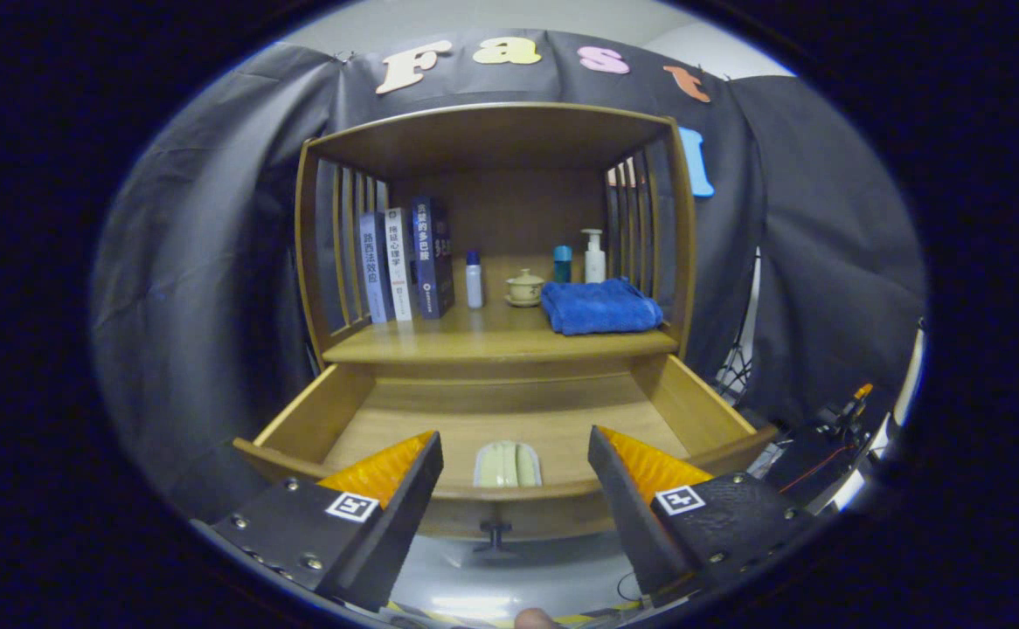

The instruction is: Pull open the drawer, take out the items inside it, and place them on the countertop above the cabinet.

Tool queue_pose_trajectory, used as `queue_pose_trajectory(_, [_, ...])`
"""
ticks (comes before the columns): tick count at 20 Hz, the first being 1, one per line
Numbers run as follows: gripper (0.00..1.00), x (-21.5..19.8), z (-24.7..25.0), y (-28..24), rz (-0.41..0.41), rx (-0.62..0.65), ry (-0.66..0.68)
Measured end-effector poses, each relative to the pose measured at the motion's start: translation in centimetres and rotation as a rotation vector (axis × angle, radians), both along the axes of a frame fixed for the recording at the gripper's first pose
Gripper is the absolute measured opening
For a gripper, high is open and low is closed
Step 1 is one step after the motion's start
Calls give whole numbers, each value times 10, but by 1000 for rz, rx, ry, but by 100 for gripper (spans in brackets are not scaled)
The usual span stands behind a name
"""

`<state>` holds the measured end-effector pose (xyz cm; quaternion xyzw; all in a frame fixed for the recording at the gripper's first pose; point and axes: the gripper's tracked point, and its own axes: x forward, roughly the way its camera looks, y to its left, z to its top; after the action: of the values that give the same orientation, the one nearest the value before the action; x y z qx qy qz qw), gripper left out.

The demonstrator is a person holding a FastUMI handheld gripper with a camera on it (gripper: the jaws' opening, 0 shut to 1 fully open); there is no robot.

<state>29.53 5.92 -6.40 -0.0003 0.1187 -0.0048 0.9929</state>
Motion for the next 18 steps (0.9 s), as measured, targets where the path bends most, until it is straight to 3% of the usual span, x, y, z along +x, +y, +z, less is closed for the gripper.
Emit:
queue_pose_trajectory(7, [99, 82, -26, -4, -18, -21, 251])
queue_pose_trajectory(13, [99, 102, -77, -1, -23, -36, 504])
queue_pose_trajectory(16, [94, 105, -100, -11, -62, -36, 601])
queue_pose_trajectory(18, [82, 108, -111, -10, -66, -3, 638])
